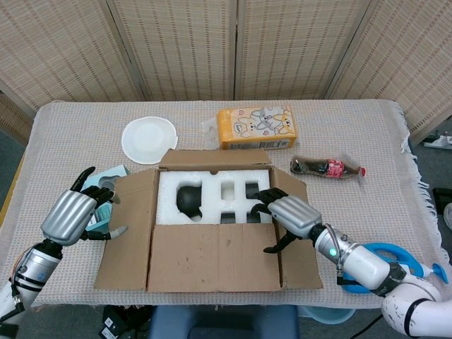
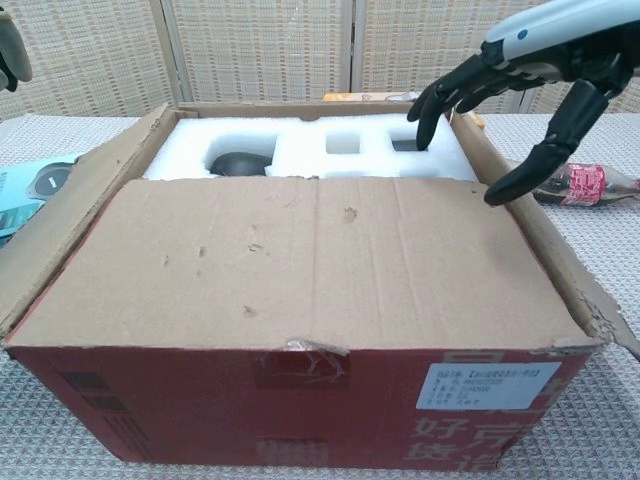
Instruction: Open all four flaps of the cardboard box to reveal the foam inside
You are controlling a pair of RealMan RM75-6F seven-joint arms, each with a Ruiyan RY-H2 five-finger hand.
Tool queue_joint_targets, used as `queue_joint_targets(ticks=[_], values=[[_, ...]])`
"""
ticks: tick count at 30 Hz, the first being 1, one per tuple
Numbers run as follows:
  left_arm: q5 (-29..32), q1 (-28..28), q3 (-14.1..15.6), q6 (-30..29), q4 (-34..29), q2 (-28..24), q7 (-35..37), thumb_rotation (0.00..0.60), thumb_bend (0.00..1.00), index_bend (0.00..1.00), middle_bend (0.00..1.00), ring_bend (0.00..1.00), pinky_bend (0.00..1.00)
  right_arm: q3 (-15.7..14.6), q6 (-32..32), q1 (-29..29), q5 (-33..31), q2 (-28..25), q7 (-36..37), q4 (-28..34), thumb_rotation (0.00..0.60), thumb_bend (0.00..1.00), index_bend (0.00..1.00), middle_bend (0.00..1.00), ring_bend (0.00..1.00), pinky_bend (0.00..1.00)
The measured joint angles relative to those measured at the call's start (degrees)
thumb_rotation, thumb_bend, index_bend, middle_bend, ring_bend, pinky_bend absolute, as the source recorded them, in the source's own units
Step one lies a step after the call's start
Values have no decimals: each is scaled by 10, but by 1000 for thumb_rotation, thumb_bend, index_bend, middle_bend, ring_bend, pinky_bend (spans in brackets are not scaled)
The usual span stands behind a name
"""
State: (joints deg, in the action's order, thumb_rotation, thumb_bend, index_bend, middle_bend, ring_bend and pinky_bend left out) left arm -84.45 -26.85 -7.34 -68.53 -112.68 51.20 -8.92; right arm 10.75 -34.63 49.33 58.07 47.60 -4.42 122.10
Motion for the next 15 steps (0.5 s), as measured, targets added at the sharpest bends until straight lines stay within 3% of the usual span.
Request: queue_joint_targets(ticks=[9,15], values=[[1,2,2,2,8,2,9,206,222,443,459,430,0,-47,-29,65,-105,30,-116,7,483,82,274,49,0,0],[0,3,2,1,12,4,15,204,222,443,456,428,0,-70,-46,98,-156,39,-148,21,481,80,274,42,0,0]])
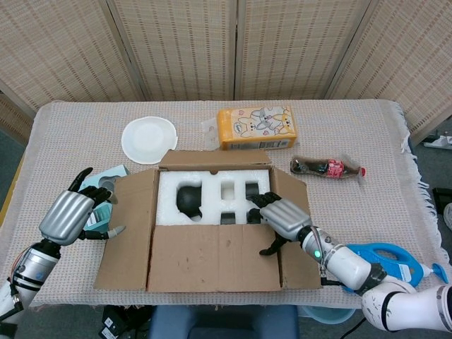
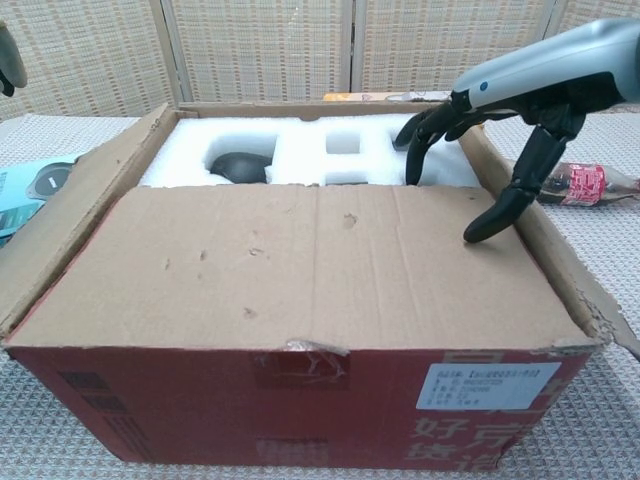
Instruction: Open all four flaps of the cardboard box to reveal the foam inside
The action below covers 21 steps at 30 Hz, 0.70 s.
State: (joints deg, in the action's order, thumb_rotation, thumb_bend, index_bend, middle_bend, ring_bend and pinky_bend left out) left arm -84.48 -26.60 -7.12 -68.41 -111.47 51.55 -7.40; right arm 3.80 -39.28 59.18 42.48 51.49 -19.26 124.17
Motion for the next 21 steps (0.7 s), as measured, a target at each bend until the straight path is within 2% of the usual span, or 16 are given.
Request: queue_joint_targets(ticks=[7,13,16,21], values=[[1,1,0,-1,3,-1,4,203,221,443,454,426,0,3,20,-2,12,-16,34,16,482,80,274,51,0,0],[0,0,-1,0,1,-1,2,204,222,443,453,422,0,21,41,-27,50,-41,101,27,482,80,296,73,0,0],[1,-1,-2,1,-2,-2,-1,204,222,443,452,421,0,36,54,-47,75,-54,152,31,480,80,320,93,6,0],[4,-3,-4,4,-11,-6,-8,202,221,443,452,421,0,74,91,-92,142,-75,278,31,479,80,354,135,40,0]])
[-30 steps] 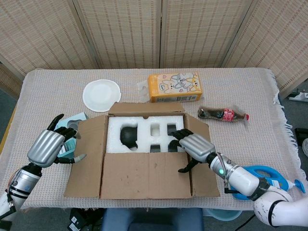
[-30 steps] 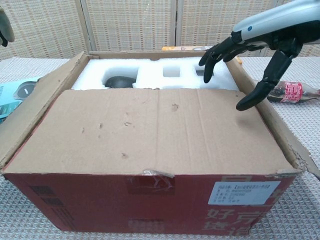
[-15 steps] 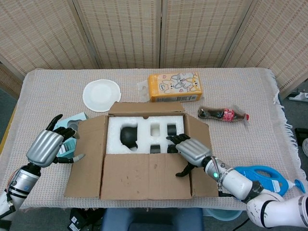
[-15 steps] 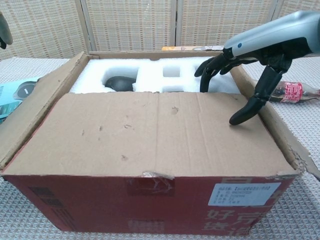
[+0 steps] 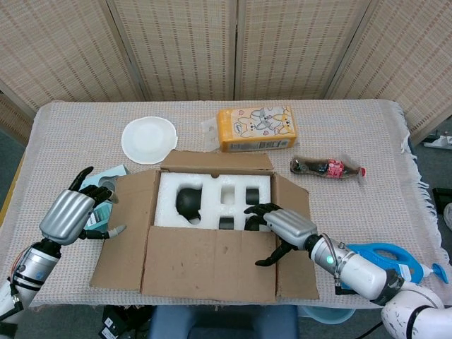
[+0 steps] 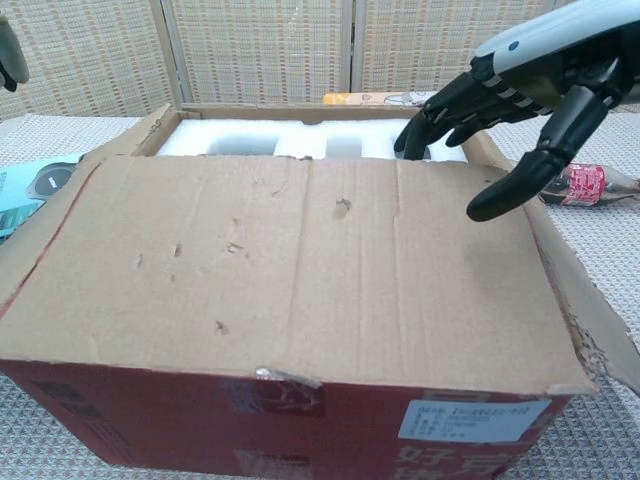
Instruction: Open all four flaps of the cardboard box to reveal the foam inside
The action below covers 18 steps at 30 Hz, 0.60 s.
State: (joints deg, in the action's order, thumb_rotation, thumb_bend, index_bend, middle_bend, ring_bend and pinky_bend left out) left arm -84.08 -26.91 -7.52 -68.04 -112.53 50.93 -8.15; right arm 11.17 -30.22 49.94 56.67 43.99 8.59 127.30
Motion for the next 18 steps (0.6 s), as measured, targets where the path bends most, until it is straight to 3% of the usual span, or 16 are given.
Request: queue_joint_targets(ticks=[5,10,13,18], values=[[2,-1,-2,-1,-11,-4,-10,204,222,443,452,421,0,46,34,-56,107,-17,175,-4,477,80,366,157,66,0],[8,-1,-4,-1,-21,-7,-22,203,222,443,452,421,0,67,36,-98,248,-31,364,-12,478,80,375,175,90,0],[11,-2,-6,-2,-27,-9,-29,203,222,443,452,420,0,58,6,-110,359,-41,497,-26,478,80,378,178,98,0],[18,1,-11,-11,-36,-15,-38,207,222,443,451,421,0,1,-123,-101,565,-56,753,-92,478,80,378,185,117,0]])
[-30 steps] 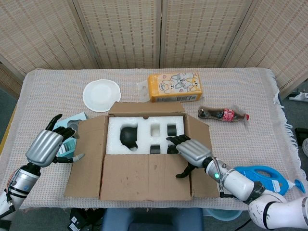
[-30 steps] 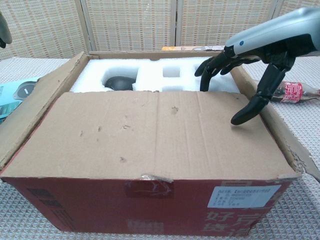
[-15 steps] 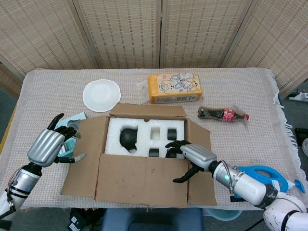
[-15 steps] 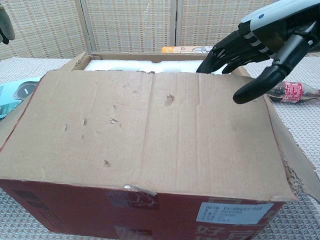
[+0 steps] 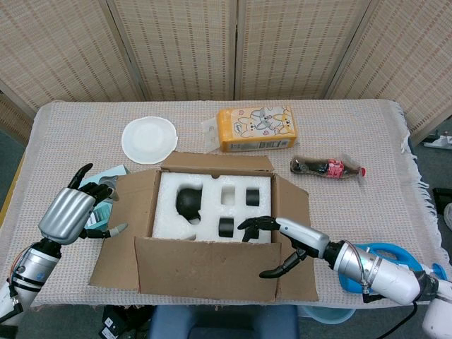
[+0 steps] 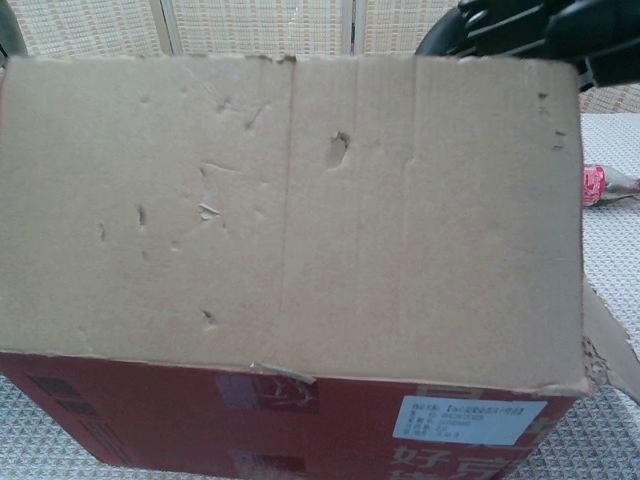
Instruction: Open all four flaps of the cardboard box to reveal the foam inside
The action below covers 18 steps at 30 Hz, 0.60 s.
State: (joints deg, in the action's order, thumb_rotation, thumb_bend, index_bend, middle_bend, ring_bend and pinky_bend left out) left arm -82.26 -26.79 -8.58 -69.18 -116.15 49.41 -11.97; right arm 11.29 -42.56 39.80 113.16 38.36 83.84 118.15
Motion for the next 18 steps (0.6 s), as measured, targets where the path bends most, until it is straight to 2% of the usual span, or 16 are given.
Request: queue_joint_targets(ticks=[2,5,8,11,18], values=[[4,2,-2,-4,-2,-3,-1,204,222,443,451,420,0,-30,-80,10,77,-4,101,-40,477,80,378,185,117,0],[9,5,-6,-12,-6,-7,-3,203,222,443,451,420,0,-77,-200,28,168,-6,208,-97,477,81,378,185,118,0],[11,8,-7,-17,-9,-12,-5,203,222,443,451,420,0,-129,-297,48,243,-6,266,-143,478,80,378,185,117,0],[13,11,-9,-23,-12,-15,-5,206,222,443,451,420,0,-179,-345,72,286,-6,283,-165,477,80,378,185,116,0],[13,18,-10,-30,-12,-20,-1,201,222,443,451,420,0,-236,-373,108,317,6,288,-162,476,81,378,185,117,0]])
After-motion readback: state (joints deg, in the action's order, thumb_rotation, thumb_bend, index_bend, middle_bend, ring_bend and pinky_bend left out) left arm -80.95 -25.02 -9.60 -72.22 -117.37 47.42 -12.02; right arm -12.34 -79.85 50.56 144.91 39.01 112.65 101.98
